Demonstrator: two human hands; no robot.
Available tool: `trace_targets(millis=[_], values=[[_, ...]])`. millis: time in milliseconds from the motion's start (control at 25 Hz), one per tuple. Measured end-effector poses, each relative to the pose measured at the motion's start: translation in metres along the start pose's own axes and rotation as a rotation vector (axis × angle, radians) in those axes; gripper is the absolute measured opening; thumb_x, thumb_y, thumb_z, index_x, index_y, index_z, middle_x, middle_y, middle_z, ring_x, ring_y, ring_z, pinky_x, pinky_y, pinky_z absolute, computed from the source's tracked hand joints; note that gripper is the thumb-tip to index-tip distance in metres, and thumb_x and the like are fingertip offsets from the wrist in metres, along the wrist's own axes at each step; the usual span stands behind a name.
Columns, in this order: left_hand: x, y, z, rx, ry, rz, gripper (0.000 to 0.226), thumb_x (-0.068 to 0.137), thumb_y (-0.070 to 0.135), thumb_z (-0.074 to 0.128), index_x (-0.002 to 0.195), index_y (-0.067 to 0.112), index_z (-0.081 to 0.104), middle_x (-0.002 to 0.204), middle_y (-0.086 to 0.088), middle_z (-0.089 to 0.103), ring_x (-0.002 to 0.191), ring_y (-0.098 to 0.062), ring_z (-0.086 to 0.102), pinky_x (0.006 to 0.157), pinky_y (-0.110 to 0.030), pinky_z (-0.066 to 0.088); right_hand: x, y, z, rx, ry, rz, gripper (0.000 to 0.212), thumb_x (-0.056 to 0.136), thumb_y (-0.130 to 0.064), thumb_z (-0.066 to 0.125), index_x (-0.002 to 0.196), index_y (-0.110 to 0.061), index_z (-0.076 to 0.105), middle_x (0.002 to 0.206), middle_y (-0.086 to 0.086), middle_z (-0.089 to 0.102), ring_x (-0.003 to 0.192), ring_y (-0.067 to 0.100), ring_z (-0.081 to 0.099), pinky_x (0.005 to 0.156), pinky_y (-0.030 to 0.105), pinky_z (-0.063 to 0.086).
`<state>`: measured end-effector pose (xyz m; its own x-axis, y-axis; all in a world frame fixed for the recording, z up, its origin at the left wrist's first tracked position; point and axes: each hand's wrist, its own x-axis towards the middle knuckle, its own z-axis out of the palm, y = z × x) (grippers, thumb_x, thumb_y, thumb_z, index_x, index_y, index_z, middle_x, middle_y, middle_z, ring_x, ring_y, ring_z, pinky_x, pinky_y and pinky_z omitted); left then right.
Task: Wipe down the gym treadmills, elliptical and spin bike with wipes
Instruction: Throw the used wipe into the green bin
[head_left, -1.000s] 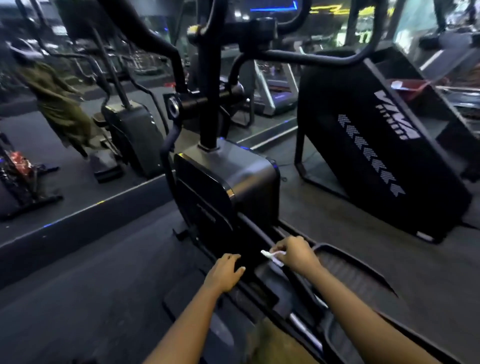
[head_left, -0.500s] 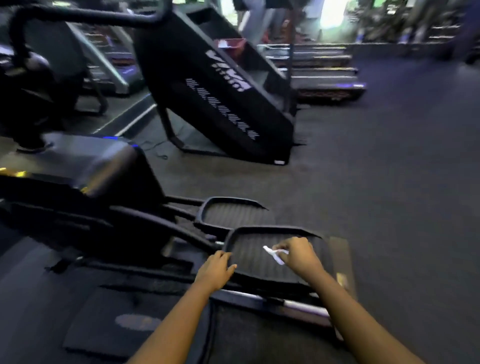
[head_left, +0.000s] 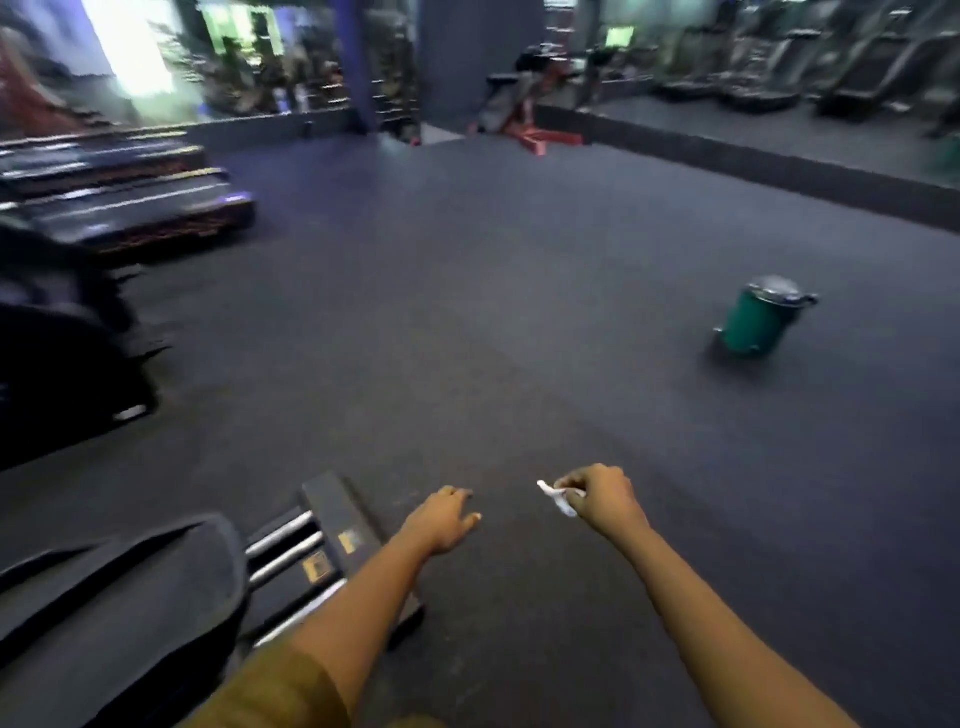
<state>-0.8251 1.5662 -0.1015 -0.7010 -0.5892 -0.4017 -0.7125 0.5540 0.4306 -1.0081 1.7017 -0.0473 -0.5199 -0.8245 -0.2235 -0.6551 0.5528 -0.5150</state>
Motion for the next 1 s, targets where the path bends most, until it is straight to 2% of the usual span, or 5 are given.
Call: trace_targets(millis=[280,560,680,840,1000], values=[[0.188,0.201,-0.001,0.217,-0.134,0.307,0.054,0.099,0.037,0.044,0.146,0.012,0.035,0.150,-0.012,0.035,0.137,-0.027,0.035,0.110,-0.033,0.030,0.056,0.187,-0.117,0.143,0.267,0.393,0.037,0.075,-0.028,0.067,0.040,-0.033,0.057,0.054,0.002,0.056,0.062,0.018,0.060,0.062,0.030,0.049],[0.372,0.404,-0.026,0.269,-0.122,0.509,0.054,0.099,0.036,0.044,0.145,0.008,0.034,0.149,-0.014,0.037,0.137,-0.026,0.036,0.109,-0.031,0.027,0.162,0.316,-0.259,0.138,0.426,0.546,0.008,0.078,-0.025,0.066,0.079,-0.025,0.075,0.087,0.009,0.072,0.088,0.025,0.067,0.065,0.027,0.046],[0.425,0.471,-0.033,0.290,-0.147,0.568,0.054,0.099,0.036,0.044,0.145,0.009,0.034,0.149,-0.014,0.037,0.136,-0.028,0.036,0.110,-0.033,0.029,0.202,0.356,-0.312,0.152,0.449,0.563,0.010,0.078,-0.025,0.066,0.077,-0.021,0.075,0.086,0.009,0.072,0.087,0.024,0.067,0.068,0.029,0.049],[0.500,0.532,-0.039,0.305,-0.152,0.608,0.054,0.100,0.035,0.044,0.145,0.008,0.034,0.149,-0.014,0.037,0.136,-0.027,0.036,0.109,-0.033,0.029,0.256,0.406,-0.362,0.181,0.473,0.577,0.021,0.083,-0.029,0.064,0.076,-0.012,0.075,0.079,0.010,0.070,0.078,0.022,0.066,0.061,0.028,0.046],[0.601,0.593,-0.050,0.309,-0.143,0.629,0.054,0.100,0.036,0.044,0.145,0.009,0.034,0.149,-0.014,0.036,0.136,-0.027,0.036,0.109,-0.033,0.029,0.339,0.473,-0.415,0.198,0.497,0.572,0.015,0.083,-0.019,0.062,0.087,-0.019,0.076,0.085,0.008,0.072,0.080,0.021,0.066,0.062,0.028,0.047]])
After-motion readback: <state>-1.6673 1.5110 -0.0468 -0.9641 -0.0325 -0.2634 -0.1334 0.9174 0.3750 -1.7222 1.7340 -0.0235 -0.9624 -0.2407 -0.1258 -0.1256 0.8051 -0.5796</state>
